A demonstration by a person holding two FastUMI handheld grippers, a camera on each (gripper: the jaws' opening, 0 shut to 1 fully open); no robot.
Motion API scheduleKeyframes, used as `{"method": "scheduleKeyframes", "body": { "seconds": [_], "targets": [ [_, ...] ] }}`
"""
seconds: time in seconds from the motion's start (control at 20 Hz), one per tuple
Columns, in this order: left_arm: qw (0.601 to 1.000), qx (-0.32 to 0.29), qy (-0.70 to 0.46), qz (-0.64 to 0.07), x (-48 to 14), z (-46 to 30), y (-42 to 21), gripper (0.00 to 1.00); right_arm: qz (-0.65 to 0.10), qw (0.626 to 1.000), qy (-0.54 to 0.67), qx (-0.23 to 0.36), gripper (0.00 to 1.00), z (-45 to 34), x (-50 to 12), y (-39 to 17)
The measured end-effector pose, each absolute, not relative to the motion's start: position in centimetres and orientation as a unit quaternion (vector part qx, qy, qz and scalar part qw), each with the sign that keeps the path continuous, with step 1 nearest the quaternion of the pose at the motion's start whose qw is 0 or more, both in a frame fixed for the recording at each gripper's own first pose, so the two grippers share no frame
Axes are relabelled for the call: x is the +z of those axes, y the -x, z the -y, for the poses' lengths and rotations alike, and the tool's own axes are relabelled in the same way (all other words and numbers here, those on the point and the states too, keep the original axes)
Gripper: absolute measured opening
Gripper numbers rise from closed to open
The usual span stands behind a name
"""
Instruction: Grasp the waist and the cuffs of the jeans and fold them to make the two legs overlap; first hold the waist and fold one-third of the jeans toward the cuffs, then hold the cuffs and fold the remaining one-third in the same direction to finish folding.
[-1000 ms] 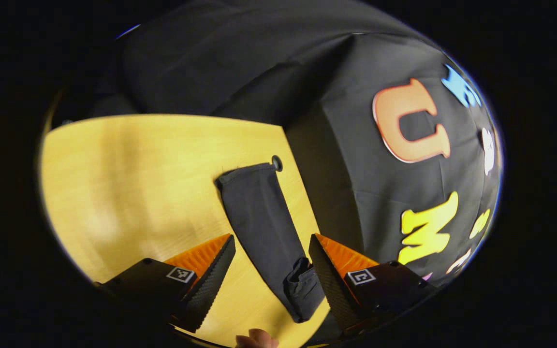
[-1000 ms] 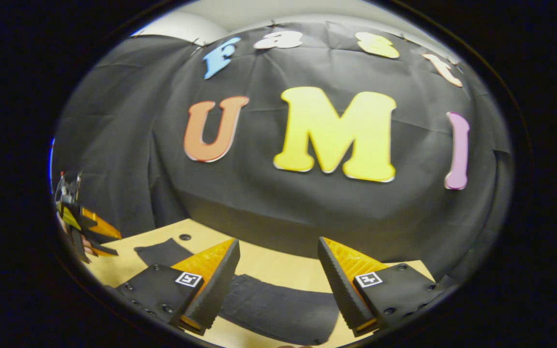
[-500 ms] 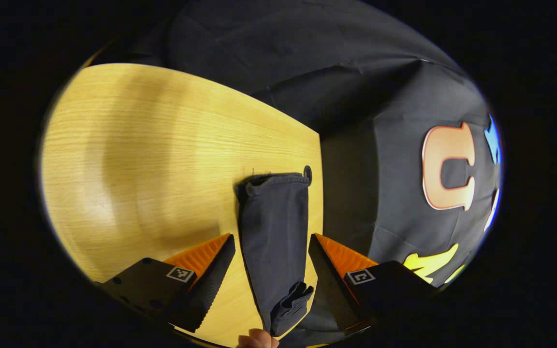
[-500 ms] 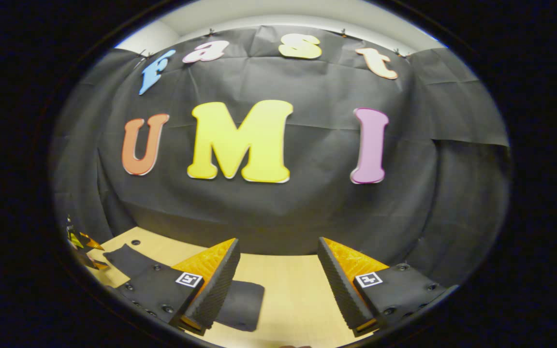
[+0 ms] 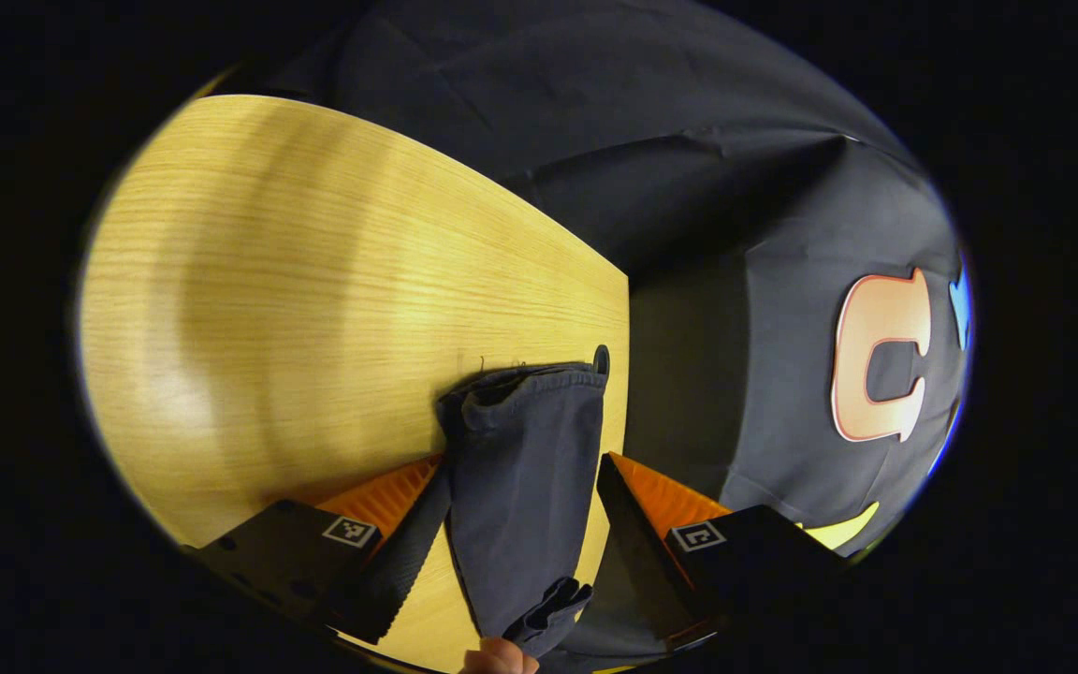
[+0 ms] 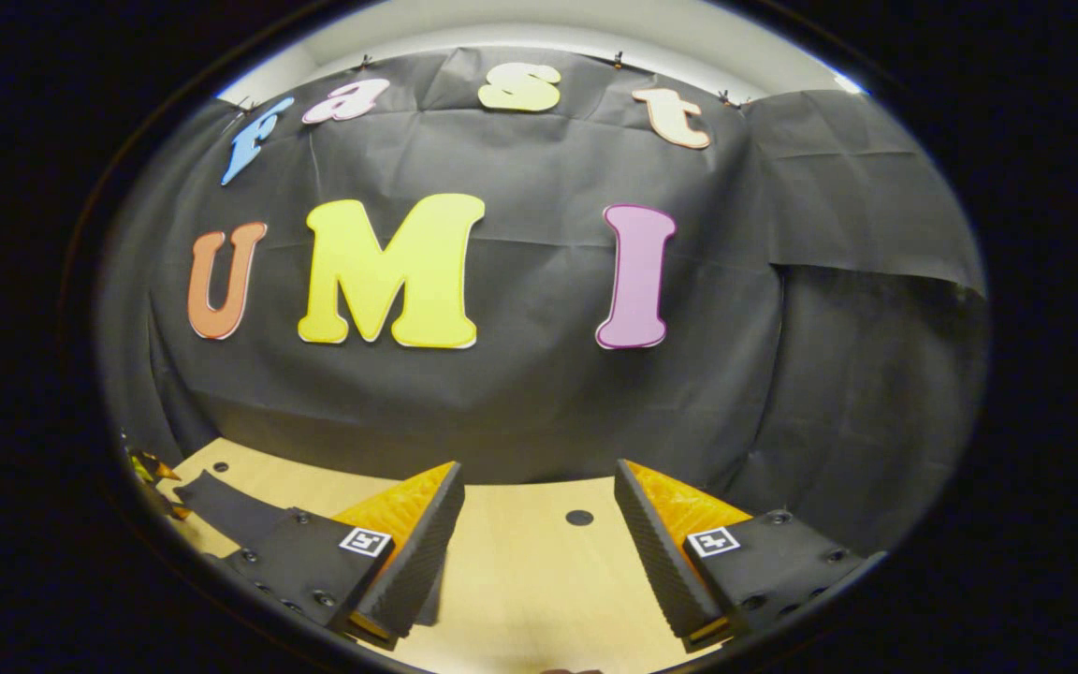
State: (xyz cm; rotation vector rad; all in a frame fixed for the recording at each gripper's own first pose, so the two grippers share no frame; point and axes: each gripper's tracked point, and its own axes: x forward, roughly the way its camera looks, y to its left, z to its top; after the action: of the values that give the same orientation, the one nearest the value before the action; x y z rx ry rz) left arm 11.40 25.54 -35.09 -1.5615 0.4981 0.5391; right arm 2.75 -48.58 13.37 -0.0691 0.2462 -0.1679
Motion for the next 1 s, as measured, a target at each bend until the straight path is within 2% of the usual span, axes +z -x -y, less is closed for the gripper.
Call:
{"method": "scheduleKeyframes", "body": {
  "seconds": [0.15, 0.25, 0.35, 0.45, 0.6, 0.75, 1.0],
  "targets": [
    [0.656, 0.212, 0.696, -0.203, -34.9, -25.3, -12.7, 0.98, -0.130, 0.987, 0.035, -0.085, 0.99, 48.8, 13.2, -2.7],
    [0.666, 0.207, 0.682, -0.220, -36.2, -24.9, -12.6, 0.95, -0.132, 0.987, 0.038, -0.086, 0.99, 48.9, 13.2, -2.6],
    [0.668, 0.232, 0.664, -0.242, -38.3, -25.0, -11.9, 0.54, -0.133, 0.986, 0.043, -0.088, 0.99, 49.2, 13.4, -2.5],
    [0.665, 0.232, 0.671, -0.231, -38.2, -25.1, -12.6, 0.13, -0.133, 0.986, 0.047, -0.089, 0.99, 49.4, 13.7, -2.1],
    [0.694, 0.220, 0.647, -0.230, -37.6, -24.8, -12.4, 0.06, -0.134, 0.986, 0.053, -0.088, 0.99, 49.6, 13.8, -1.9],
    [0.747, 0.189, 0.601, -0.214, -34.4, -24.3, -12.7, 0.05, -0.140, 0.985, 0.050, -0.087, 0.99, 49.8, 13.6, -1.6],
    [0.812, 0.139, 0.535, -0.190, -26.8, -21.2, -13.8, 0.06, -0.136, 0.986, 0.060, -0.077, 0.99, 49.5, 14.1, -1.3]
  ]
}}
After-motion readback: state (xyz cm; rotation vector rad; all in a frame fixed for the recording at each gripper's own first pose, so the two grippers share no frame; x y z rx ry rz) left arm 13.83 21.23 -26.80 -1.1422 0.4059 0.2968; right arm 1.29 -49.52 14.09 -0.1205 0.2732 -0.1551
